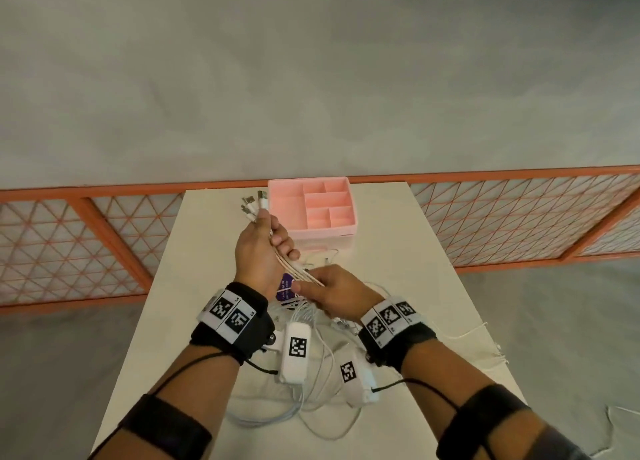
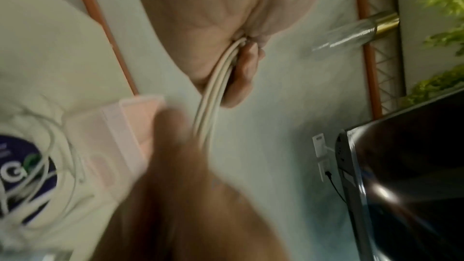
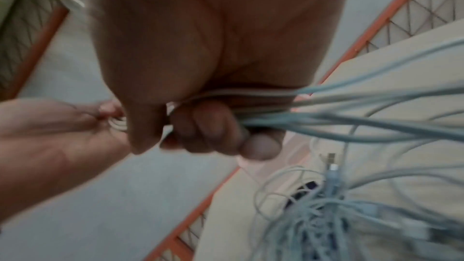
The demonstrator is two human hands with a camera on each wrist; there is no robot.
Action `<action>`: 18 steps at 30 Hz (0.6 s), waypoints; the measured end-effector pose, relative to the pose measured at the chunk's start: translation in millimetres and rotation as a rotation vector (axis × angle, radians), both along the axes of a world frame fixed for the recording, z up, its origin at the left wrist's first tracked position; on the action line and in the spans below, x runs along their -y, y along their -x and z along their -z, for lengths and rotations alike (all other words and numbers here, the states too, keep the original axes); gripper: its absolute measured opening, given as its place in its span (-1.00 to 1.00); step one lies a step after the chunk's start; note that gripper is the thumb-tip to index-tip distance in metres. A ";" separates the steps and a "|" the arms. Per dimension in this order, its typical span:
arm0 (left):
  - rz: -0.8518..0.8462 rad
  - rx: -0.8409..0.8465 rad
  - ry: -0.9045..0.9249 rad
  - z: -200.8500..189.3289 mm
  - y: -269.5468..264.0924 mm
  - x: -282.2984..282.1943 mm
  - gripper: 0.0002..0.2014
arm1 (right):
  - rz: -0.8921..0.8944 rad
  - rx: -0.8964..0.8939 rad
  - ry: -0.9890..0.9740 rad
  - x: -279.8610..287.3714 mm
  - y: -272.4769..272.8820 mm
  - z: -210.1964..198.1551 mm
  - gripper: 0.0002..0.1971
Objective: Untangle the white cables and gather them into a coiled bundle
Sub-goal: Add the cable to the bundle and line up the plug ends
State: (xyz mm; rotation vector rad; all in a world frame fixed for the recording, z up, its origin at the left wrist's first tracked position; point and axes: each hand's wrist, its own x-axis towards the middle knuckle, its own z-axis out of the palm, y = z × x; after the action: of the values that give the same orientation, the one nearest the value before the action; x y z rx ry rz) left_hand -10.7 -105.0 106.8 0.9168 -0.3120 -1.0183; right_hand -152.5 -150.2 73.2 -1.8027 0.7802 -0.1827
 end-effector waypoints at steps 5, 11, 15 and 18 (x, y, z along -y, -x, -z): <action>-0.039 -0.006 -0.035 11.3 -22.3 -9.0 -0.64 | 0.125 -0.167 0.093 18.2 35.8 30.2 -0.44; 0.001 0.003 -0.227 29.7 -23.4 -13.1 -0.62 | 0.136 -0.512 0.230 39.7 102.3 56.2 -0.49; 0.273 0.200 -0.390 46.7 -15.3 -23.9 -0.66 | 0.172 -0.816 0.273 45.5 162.1 88.1 -0.54; 0.356 0.249 -0.469 62.1 -6.3 -30.6 -0.67 | 0.403 -0.927 0.312 53.8 206.1 95.2 -0.56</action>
State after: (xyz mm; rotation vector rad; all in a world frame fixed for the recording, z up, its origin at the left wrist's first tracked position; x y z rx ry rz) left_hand -4.3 -74.4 44.8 1.4541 -0.4671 -1.3370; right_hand -358.6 -203.9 -21.9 -1.9844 1.8536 0.3215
